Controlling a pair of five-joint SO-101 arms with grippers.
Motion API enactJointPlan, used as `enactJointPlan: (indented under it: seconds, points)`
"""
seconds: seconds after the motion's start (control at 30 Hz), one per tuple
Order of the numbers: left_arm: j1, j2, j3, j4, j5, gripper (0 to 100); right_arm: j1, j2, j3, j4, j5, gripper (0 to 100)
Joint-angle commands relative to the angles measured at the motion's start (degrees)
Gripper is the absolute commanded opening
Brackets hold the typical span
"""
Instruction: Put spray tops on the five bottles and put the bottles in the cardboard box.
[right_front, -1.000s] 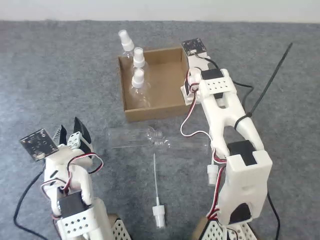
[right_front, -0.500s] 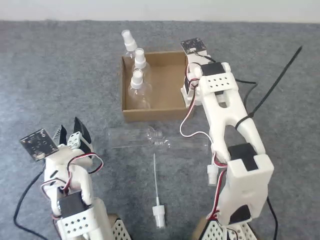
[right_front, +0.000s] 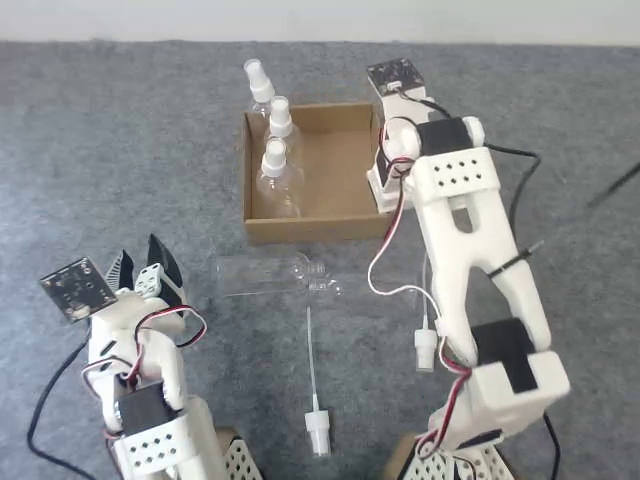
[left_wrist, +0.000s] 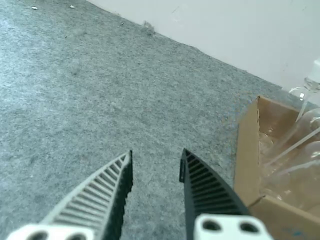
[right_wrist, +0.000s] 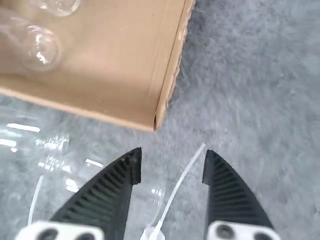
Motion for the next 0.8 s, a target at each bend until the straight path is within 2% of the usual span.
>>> enactJointPlan:
  seconds: [0.0, 0.37, 0.57, 0.77]
  points:
    - [-0.1, -1.0, -0.6, 0.3, -0.4, 14, -2.4, -7.3, -3.3, 4.4, 3.8, 16.7]
    - [-0.1, -1.0, -0.6, 0.3, -0.4, 14, -11.3, -13.2, -3.1, 16.2, 9.3, 16.7]
    - [-0.2, -1.0, -0.6, 0.3, -0.4, 14, -12.5, -13.5, -0.4, 16.5, 9.8, 16.9]
    - [-0.2, -1.0, -0.6, 0.3, -0.4, 14, -16.5, -18.6, 8.1, 14.0, 11.5, 17.0]
